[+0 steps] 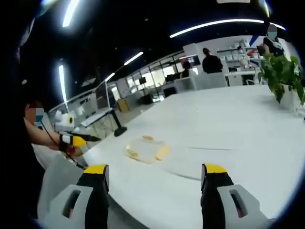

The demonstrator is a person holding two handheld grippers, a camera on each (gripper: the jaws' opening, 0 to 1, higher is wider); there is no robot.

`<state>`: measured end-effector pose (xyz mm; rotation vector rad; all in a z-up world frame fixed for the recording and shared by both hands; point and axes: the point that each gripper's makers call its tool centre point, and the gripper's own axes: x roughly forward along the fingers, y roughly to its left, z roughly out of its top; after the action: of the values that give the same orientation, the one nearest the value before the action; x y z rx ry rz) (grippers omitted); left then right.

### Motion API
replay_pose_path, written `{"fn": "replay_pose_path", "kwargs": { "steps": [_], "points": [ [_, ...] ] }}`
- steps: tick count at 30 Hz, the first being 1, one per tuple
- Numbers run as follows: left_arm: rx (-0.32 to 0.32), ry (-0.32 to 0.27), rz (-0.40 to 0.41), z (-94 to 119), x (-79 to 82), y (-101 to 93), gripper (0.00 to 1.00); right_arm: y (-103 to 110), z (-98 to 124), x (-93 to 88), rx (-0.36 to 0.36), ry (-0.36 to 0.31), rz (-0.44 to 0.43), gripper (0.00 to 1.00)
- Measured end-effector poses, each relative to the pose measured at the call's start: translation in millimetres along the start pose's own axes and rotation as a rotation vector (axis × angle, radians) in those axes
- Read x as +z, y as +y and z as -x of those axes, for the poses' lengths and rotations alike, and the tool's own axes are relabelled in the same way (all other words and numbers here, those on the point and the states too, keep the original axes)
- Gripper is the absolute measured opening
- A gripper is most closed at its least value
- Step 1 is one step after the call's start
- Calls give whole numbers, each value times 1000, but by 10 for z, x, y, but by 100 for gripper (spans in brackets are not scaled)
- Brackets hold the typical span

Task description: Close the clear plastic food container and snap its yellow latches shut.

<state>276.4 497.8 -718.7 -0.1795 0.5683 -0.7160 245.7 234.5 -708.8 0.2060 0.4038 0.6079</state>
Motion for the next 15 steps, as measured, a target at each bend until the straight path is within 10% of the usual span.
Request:
{"fn": "replay_pose_path", "kwargs": {
  "steps": [15],
  "points": [
    [-4, 17, -26, 2, 25, 61, 88, 39, -111, 172, 27, -11, 30, 78]
  ]
}}
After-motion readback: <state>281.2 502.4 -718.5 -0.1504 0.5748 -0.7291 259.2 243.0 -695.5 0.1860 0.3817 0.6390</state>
